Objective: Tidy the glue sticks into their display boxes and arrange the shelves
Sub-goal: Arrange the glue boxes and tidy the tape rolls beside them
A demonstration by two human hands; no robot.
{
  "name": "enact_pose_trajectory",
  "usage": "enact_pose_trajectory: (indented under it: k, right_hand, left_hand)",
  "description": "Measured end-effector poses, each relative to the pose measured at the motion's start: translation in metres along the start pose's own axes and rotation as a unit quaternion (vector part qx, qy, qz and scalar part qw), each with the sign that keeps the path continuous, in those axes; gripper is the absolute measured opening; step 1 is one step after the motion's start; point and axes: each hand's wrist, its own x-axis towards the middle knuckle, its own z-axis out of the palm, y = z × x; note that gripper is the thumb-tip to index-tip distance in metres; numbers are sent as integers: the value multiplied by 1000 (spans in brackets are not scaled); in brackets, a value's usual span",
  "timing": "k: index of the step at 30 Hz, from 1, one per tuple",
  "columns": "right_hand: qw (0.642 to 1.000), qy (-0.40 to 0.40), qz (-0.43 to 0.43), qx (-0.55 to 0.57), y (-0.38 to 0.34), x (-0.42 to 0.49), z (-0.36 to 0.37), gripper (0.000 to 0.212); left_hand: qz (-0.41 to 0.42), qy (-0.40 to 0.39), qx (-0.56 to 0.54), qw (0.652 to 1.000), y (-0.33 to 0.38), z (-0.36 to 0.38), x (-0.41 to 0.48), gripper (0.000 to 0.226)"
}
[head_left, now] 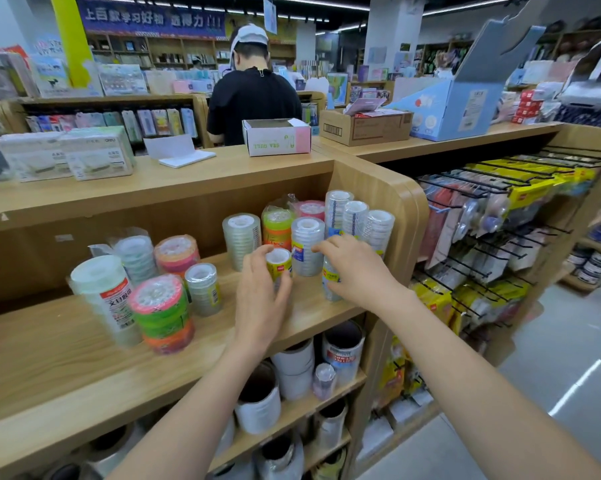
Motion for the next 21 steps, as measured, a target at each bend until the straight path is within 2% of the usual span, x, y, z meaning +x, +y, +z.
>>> enact_pose_trajectory:
  k: [3, 9, 13, 18, 21]
  right_hand:
    - [999, -18, 19, -23, -3, 1, 7, 59]
    - [997, 31, 41, 52, -8, 10, 16, 62]
    - [991, 80, 59, 84, -15, 13, 24, 67]
    - [990, 105, 64, 67, -17, 16, 31, 49]
    - [989, 116, 48, 72, -16, 16, 32, 43]
  left_hand:
    - [7, 2, -6, 1000, -3, 1, 0, 46]
    - [22, -5, -19, 1000, -8, -2, 3, 48]
    - [2, -12, -45, 999, -13, -3, 3, 54]
    - [-32, -50, -34, 998, -17, -7, 4, 59]
    - [-47, -98, -13, 994, -20, -10, -1, 52]
